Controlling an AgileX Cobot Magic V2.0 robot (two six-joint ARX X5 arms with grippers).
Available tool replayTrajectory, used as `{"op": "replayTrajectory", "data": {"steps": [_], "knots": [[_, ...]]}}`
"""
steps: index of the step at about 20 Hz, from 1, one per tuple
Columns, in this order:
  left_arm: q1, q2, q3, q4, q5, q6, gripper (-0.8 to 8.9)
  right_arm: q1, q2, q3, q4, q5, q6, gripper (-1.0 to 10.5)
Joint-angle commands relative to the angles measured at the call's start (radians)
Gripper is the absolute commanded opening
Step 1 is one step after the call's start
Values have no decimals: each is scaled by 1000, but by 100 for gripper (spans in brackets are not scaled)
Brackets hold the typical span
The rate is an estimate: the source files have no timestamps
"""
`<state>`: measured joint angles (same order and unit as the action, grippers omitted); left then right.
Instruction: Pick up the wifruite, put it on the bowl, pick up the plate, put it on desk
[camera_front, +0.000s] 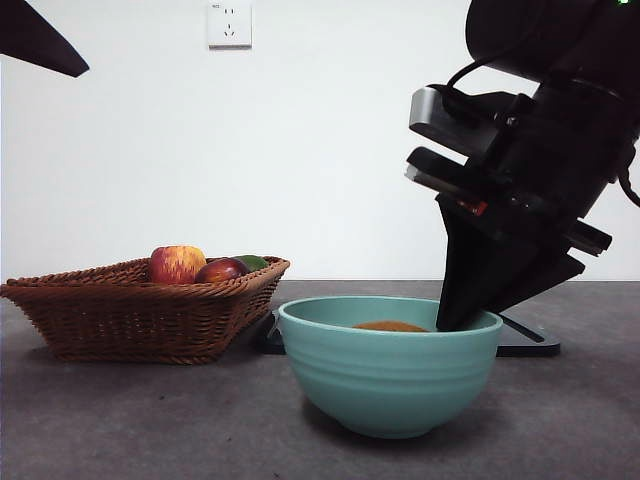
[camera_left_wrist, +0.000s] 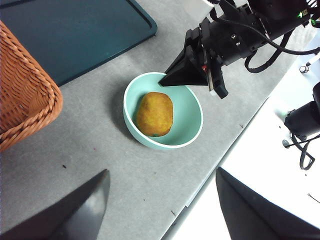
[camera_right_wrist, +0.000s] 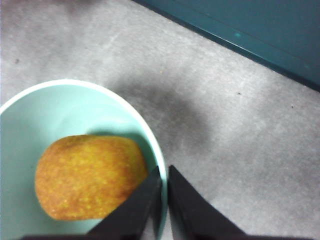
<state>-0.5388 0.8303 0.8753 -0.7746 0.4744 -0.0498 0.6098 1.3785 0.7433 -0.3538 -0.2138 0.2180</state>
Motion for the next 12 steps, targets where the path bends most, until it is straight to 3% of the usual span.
{"op": "replayTrajectory", "data": {"steps": [1,7,12], "knots": [[-5,6,5,10,3,13,340,10,-17,9,8,-6,13,9],[-5,6,5,11,3,13,340,-2,-33,107,-51,14,7,9],[-5,6,5,10,3,15,340,-71,-17,204,-51,42,-22,9]]}}
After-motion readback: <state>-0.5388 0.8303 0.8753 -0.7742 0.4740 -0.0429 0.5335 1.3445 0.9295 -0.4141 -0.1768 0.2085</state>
